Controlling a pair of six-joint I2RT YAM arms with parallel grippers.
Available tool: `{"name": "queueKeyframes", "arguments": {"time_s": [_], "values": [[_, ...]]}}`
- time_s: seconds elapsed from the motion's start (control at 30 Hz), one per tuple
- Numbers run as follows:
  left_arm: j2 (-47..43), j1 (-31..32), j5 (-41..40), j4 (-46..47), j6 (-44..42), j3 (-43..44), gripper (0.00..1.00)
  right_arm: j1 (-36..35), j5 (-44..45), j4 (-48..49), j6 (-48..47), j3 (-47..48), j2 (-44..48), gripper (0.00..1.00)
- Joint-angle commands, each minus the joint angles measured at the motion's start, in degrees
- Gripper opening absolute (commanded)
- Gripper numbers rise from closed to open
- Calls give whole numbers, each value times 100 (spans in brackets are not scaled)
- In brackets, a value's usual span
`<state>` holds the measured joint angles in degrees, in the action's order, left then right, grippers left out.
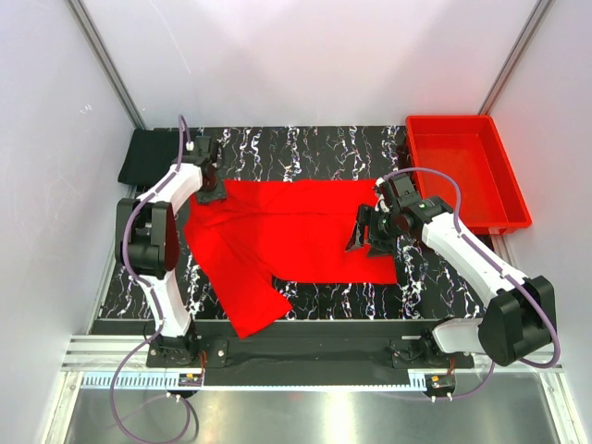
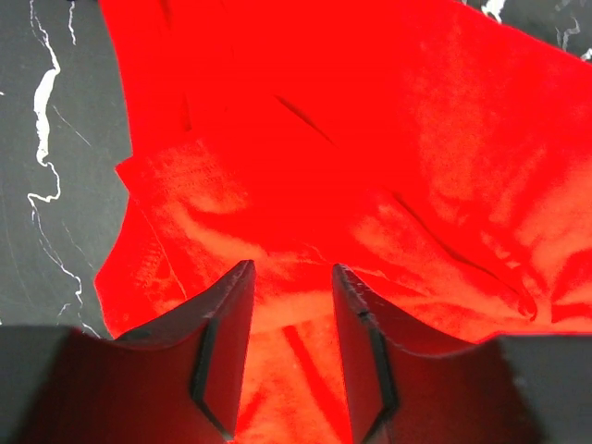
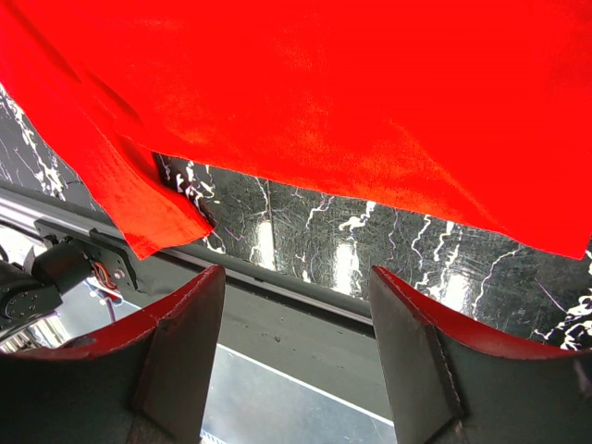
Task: Fold and stack the t-shirts
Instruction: Fold the tshirt
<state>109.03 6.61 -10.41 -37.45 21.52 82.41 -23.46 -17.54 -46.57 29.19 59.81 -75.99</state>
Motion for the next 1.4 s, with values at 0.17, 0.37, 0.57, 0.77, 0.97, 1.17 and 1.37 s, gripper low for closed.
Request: {"name": "queueKeyframes", "arguments": {"time_s": [0.17, 0.37, 0.57, 0.77, 0.97, 1.17, 1.37], "values": [[188, -178, 391, 265, 151, 73, 42, 17, -21, 7, -71, 189, 5, 70], [338, -178, 514, 317, 186, 56, 39, 17, -48, 7, -71, 250, -101, 70], [478, -187, 444, 370, 116, 56, 35, 17, -30, 16, -80, 242, -92, 70], [443, -187, 453, 476, 116, 29, 20, 9, -48, 25, -63, 250, -136, 70], [373, -187, 374, 326, 63, 240, 0, 17, -48, 25, -63, 250, -145, 70], [-232, -178, 321, -7, 247, 22, 0, 9, -48, 7, -71, 276, -127, 70], [-1252, -160, 592, -183, 520, -611, 0, 17, -109, 60, -45, 250, -92, 70]]}}
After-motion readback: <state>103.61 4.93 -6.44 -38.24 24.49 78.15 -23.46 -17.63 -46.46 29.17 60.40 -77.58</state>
